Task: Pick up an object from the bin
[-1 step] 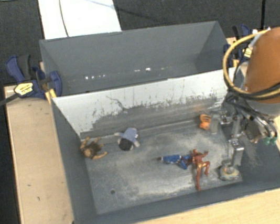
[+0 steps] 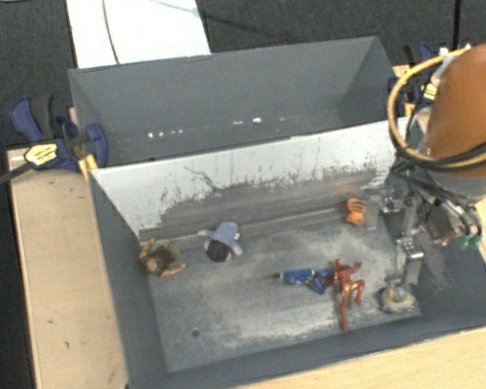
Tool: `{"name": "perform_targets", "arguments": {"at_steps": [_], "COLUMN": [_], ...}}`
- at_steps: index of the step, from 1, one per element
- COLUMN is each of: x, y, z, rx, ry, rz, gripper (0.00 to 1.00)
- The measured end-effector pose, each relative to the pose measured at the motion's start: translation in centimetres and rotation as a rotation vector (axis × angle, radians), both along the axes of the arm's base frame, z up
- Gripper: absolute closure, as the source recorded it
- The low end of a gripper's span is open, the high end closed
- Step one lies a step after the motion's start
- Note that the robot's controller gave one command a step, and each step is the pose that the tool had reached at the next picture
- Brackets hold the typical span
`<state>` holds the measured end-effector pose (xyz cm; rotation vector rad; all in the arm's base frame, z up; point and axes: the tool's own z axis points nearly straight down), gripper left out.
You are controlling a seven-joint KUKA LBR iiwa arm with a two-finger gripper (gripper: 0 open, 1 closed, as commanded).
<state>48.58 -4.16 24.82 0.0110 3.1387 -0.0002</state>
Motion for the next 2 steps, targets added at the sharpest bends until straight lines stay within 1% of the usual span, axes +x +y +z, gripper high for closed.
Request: {"name": "perform_targets", "arguments": {"at_steps": [1, 2], "x": [2.9, 3.1], "y": [6.7, 9.9], "z": [-7.4, -11.6], "rx": [0.002, 0.002], "ry": [-0.001, 0.008], "rz": [-0.078, -0.06], "gripper": [0.0, 0.0]}}
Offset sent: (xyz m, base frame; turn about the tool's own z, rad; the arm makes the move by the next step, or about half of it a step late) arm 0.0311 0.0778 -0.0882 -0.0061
